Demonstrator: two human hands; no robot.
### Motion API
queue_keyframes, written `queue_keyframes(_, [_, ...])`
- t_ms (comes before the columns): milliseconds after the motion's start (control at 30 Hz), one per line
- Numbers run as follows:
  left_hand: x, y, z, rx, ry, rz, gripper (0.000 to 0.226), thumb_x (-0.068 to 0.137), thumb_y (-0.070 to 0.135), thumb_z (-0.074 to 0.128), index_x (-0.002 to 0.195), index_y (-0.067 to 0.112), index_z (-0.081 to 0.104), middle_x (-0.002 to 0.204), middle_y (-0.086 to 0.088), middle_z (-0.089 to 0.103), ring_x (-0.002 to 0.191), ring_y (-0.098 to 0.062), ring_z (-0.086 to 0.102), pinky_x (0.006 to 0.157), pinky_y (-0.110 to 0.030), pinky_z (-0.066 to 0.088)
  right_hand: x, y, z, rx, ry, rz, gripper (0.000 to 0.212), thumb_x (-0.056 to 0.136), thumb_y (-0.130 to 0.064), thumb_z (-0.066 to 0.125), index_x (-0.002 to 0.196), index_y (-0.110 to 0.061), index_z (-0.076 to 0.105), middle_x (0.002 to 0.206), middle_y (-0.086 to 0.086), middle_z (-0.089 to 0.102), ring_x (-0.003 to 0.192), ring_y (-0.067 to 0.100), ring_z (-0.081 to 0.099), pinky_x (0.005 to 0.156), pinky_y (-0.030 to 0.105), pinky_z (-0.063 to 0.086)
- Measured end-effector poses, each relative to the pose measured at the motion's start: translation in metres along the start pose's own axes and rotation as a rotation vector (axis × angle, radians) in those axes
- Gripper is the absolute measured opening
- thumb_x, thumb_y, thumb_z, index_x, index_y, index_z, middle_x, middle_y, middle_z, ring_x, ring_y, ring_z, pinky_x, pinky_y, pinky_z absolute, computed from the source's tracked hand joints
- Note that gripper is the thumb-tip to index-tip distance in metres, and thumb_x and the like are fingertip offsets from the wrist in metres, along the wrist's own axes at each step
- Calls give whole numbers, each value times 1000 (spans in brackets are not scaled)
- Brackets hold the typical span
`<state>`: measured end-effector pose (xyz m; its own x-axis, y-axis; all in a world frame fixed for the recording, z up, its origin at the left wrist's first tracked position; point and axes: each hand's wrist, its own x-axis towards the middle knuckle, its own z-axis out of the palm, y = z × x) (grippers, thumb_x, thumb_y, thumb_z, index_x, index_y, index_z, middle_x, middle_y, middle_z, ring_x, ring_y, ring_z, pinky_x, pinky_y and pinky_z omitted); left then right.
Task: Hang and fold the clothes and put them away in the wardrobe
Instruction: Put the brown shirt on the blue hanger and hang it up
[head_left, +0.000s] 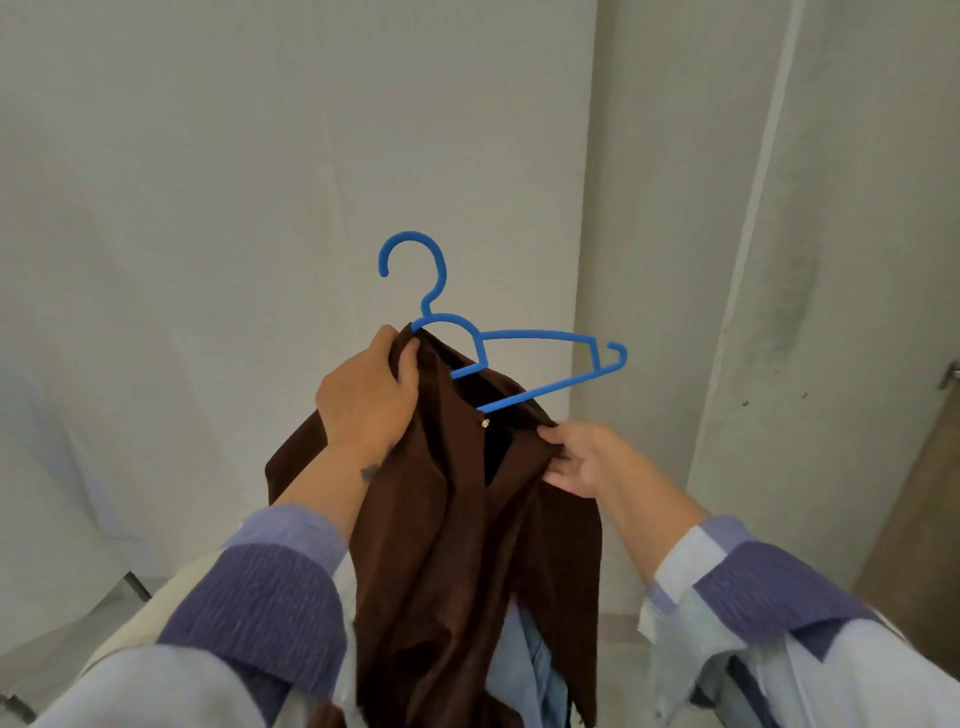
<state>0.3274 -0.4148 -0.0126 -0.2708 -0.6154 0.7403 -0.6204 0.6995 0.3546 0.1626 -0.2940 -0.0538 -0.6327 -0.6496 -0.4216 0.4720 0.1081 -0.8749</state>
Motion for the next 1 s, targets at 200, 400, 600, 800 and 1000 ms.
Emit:
queue_keyframes(200, [9,46,8,-152,-26,99,22,99,41,31,90,23,40,60,9,42,56,-14,42,55,-27,28,-49,-50,-67,331,-67,-36,34,103,-12,25,101,-2,58,97,13,63,87,27,61,89,39,44])
queue_keyframes(400, [10,92,8,-313,-61,125,20,101,35,32,91,19,39,72,0,50,66,-21,47,64,-32,33,-87,-82,-132,536,-235,-177,35,96,-35,36,98,-7,56,110,18,67,99,34,68,87,41,50])
queue_keyframes(600, [3,119,15,-356,-93,103,24,101,34,31,96,14,44,77,-6,53,71,-29,50,67,-36,38,-122,-94,-177,388,-288,-271,15,93,-27,55,84,-14,56,103,18,65,81,33,71,70,42,58])
queue_keyframes(800, [-18,152,18,-169,-20,207,27,101,35,31,97,14,48,69,-2,52,60,-25,49,61,-34,38,-140,-96,-208,230,-86,-330,26,88,8,52,83,-17,53,87,11,62,70,22,64,68,36,54])
queue_keyframes(1000, [-30,188,13,-18,44,239,27,100,34,31,93,15,48,64,-2,51,53,-26,46,56,-33,36,-140,-99,-209,-478,627,-690,21,84,-1,63,81,-21,56,79,-1,57,65,13,55,54,24,45])
